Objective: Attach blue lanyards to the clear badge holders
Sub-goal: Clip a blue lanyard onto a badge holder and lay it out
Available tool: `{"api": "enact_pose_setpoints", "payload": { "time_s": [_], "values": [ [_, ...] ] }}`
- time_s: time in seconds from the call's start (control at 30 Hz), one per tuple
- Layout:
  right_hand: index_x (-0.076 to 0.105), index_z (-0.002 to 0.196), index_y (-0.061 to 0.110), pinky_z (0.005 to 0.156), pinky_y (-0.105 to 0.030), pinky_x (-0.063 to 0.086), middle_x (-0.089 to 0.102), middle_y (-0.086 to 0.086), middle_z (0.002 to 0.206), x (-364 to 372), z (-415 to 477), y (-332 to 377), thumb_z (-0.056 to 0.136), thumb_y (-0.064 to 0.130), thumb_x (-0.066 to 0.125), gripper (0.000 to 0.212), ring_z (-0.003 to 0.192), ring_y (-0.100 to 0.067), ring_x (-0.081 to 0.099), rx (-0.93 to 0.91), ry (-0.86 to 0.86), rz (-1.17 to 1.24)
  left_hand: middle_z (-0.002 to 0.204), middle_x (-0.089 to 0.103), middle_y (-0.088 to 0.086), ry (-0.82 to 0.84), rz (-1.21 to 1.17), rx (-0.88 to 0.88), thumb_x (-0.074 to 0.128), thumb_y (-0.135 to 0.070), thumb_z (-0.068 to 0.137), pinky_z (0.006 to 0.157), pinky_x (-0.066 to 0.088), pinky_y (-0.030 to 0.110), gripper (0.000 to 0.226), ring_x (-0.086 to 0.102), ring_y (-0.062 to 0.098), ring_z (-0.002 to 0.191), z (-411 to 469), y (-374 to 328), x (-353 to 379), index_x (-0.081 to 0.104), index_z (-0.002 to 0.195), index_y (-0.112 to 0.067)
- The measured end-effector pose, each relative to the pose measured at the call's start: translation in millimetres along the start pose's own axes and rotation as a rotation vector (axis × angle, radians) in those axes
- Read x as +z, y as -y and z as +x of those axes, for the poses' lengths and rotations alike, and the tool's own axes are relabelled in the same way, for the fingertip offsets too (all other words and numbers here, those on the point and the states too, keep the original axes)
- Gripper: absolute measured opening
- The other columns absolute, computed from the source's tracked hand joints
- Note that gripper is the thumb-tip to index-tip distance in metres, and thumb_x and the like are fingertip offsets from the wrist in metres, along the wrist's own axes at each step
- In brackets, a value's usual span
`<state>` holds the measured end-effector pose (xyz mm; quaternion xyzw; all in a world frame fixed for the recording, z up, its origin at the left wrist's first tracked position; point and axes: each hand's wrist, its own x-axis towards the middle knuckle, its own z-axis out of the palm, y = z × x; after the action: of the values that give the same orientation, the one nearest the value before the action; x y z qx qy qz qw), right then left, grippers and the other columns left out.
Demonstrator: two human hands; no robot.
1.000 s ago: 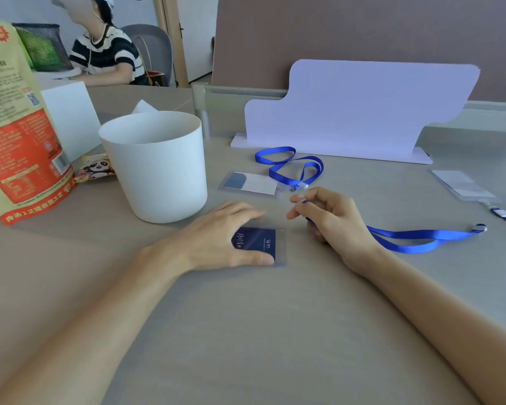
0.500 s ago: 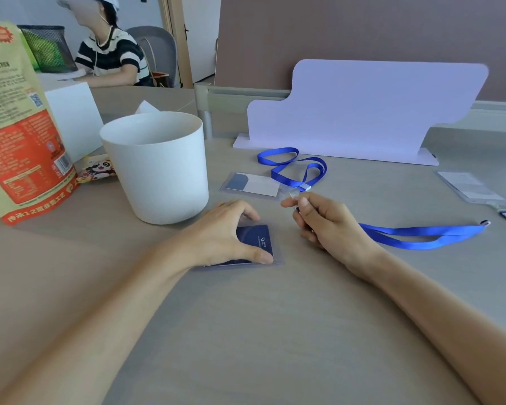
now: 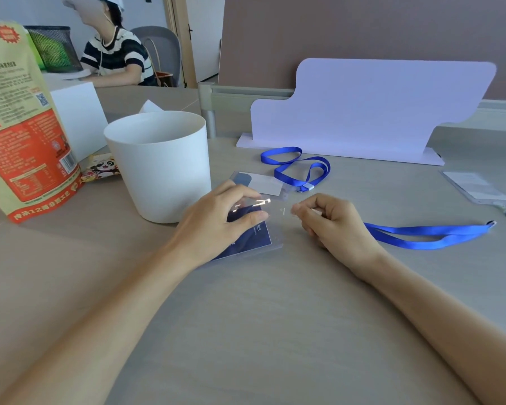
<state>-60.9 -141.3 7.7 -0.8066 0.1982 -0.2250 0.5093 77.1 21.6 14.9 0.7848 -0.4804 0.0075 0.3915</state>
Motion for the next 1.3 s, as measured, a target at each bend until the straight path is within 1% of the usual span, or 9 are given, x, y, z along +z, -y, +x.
{"api": "enact_pose_setpoints", "payload": {
  "time_s": [0.13,0.23,0.47,0.67,0.8,0.93,1.1,1.2,1.3],
  "values": [
    [0.069,0.077,0.019,0.047,-0.018,0.034,0.049,0.01,0.049,-1,-2,3,0.091,0.031,0.064,0.019,0.045,-0.006,0.037,0.002,0.014,-0.018,0.099,0.051,-0.023,0.006,0.034,0.062,0.051,-0.064,0.076,0.085,0.049,0.037,0.046,0.054,-0.004,0.096,-1,-2,0,0.062,0.111,-0.036],
    [0.071,0.082,0.015,0.05,-0.022,0.033,0.05,0.008,0.052,-2,-4,6,0.092,0.031,0.063,0.02,0.053,-0.013,0.037,-0.018,0.088,0.002,0.098,0.05,-0.024,0.012,0.042,0.061,0.052,-0.063,0.077,0.084,0.049,0.04,0.043,0.055,0.002,0.095,-1,-1,0,0.061,0.11,-0.038],
    [0.069,0.087,0.005,0.052,-0.017,0.032,0.048,0.006,0.053,-5,-6,8,0.095,0.028,0.06,0.026,0.055,-0.013,0.035,-0.035,0.194,0.061,0.098,0.054,-0.02,0.076,0.04,0.034,0.056,-0.063,0.077,0.083,0.05,0.036,0.036,0.055,-0.004,0.092,-2,-1,0,0.061,0.102,-0.037],
    [0.07,0.09,0.009,0.055,-0.021,0.039,0.065,0.006,0.063,-5,-6,8,0.098,0.027,0.054,0.026,0.057,-0.002,0.051,-0.061,0.227,0.082,0.061,0.043,-0.007,0.35,-0.128,-0.167,0.068,-0.055,0.077,0.064,0.034,0.033,0.03,0.038,0.012,0.058,1,-5,-7,0.055,0.087,-0.03],
    [0.065,0.09,0.01,0.054,-0.016,0.041,0.066,0.009,0.068,-5,-7,9,0.097,0.013,0.055,0.012,0.06,0.001,0.055,-0.09,0.235,0.096,0.068,0.051,0.007,0.468,-0.243,-0.198,0.069,-0.046,0.082,0.069,0.033,0.031,0.021,0.042,0.017,0.065,2,-10,-14,0.062,0.099,-0.036],
    [0.061,0.092,0.003,0.053,-0.007,0.04,0.063,-0.001,0.07,-5,-7,11,0.095,0.004,0.056,0.006,0.056,0.002,0.054,-0.111,0.24,0.163,0.069,0.055,-0.004,0.518,-0.288,-0.185,0.068,-0.042,0.081,0.07,0.037,0.025,0.021,0.048,0.01,0.065,0,-16,-12,0.064,0.098,-0.031],
    [0.061,0.092,0.007,0.056,-0.011,0.044,0.065,-0.004,0.07,-4,-7,10,0.093,0.008,0.062,0.002,0.058,-0.005,0.057,-0.063,0.222,0.2,0.069,0.058,-0.009,0.543,-0.421,-0.232,0.071,-0.039,0.077,0.065,0.036,0.014,0.021,0.049,0.004,0.065,-1,-21,-7,0.062,0.078,-0.021],
    [0.06,0.095,0.005,0.059,-0.015,0.047,0.066,-0.002,0.069,-4,-6,8,0.092,0.006,0.062,0.004,0.059,-0.005,0.061,-0.053,0.215,0.24,0.067,0.056,-0.009,0.543,-0.407,-0.236,0.072,-0.033,0.081,0.059,0.035,0.007,0.016,0.047,0.003,0.062,-3,-26,-4,0.065,0.081,-0.018],
    [0.059,0.095,0.005,0.056,-0.013,0.046,0.065,-0.004,0.068,-4,-6,10,0.092,0.007,0.063,0.005,0.054,-0.003,0.059,-0.042,0.217,0.253,0.071,0.062,-0.006,0.534,-0.428,-0.248,0.07,-0.035,0.08,0.064,0.039,0.009,0.019,0.054,0.002,0.066,-3,-30,-3,0.07,0.083,-0.016]
  ]
}}
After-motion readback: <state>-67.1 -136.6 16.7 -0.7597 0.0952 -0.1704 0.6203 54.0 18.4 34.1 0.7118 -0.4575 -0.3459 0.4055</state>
